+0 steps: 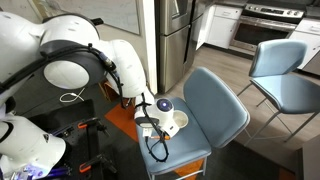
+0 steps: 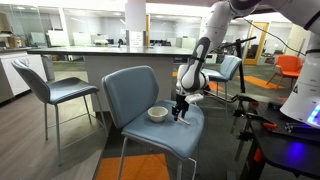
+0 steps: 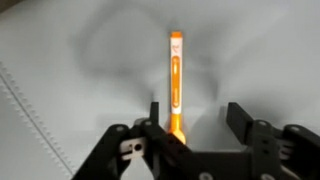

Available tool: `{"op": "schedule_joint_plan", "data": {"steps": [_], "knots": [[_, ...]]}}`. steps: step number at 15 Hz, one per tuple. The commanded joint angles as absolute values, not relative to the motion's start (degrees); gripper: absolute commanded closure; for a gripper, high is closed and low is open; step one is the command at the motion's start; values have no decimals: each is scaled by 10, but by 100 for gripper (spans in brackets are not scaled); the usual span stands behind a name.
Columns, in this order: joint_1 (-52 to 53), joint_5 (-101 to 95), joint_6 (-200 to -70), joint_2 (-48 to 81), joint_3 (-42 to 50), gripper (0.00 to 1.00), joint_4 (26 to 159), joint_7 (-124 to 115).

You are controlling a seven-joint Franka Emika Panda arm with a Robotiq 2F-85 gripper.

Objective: Put the orange marker inside the white bowl

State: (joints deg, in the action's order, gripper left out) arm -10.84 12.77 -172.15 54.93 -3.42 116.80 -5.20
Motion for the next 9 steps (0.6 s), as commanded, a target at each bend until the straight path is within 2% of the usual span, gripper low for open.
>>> {"op": "schedule_joint_plan", "data": {"steps": [1, 6, 7, 9], "knots": [[-120, 136, -1724, 567, -47, 57, 1150, -58], [-115, 137, -1723, 572, -41, 94, 1148, -65], [-117, 138, -1725, 570, -43, 99, 1150, -65], [-111, 138, -1727, 561, -41, 100, 1159, -68]]}}
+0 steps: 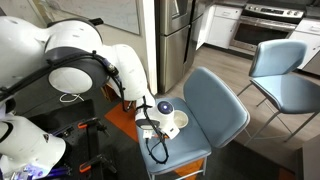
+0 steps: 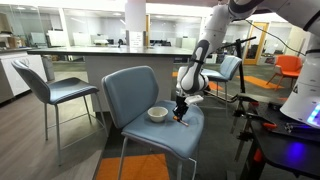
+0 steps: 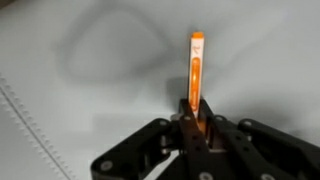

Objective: Put the orange marker inside the white bowl

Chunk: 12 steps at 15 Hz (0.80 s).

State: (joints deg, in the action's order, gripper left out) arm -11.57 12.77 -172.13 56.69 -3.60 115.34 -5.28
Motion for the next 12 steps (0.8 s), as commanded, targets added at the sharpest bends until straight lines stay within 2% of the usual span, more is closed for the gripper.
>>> {"op": "schedule_joint_plan", "data": {"steps": [1, 12], "knots": [[-104, 137, -1727, 555, -37, 97, 1163, -71], [-19, 160, -1715, 399, 0, 97, 1282, -159]]}}
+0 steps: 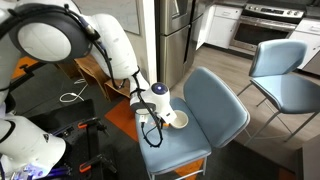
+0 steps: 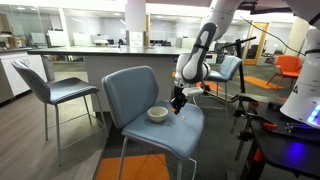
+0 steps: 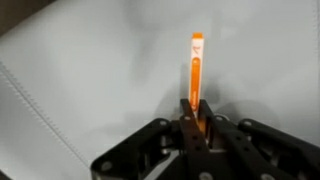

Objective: Put the orange marker inside the white bowl

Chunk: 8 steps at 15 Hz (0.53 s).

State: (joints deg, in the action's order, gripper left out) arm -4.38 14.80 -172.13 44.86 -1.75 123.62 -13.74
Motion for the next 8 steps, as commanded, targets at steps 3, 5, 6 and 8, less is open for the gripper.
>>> {"op": "schedule_joint_plan", "data": {"steps": [3, 5, 6, 8], "knots": [[3, 145, -1709, 367, 15, 97, 1296, -154], [13, 134, -1691, 359, 25, 97, 1281, -147], [13, 128, -1684, 357, 25, 97, 1271, -141], [12, 119, -1661, 357, 29, 97, 1245, -134]]}}
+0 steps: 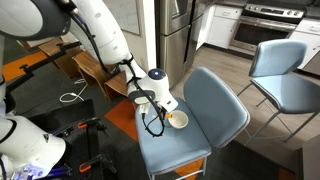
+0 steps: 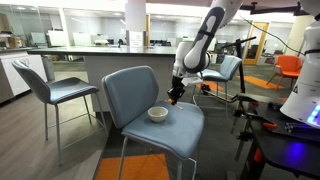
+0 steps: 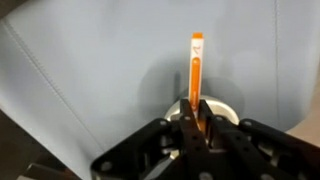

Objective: Put the orange marker inside the white bowl

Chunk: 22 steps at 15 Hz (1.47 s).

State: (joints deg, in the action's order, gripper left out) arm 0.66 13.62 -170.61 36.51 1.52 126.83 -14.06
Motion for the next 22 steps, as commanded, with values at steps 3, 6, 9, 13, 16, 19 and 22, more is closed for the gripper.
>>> {"op": "schedule_joint_plan", "data": {"steps": [3, 6, 9, 13, 16, 19, 22], "knots": [[-15, 107, -1610, 374, 15, 97, 1183, -107], [-20, 95, -1555, 400, 21, 97, 1123, -90], [-32, 93, -1528, 426, 12, 97, 1082, -69], [-23, 79, -1518, 464, 12, 97, 1037, -54], [-18, 65, -1512, 488, 12, 97, 1005, -54], [-18, 61, -1509, 507, 11, 63, 980, -56], [-15, 57, -1518, 514, 16, 49, 972, -57]]}}
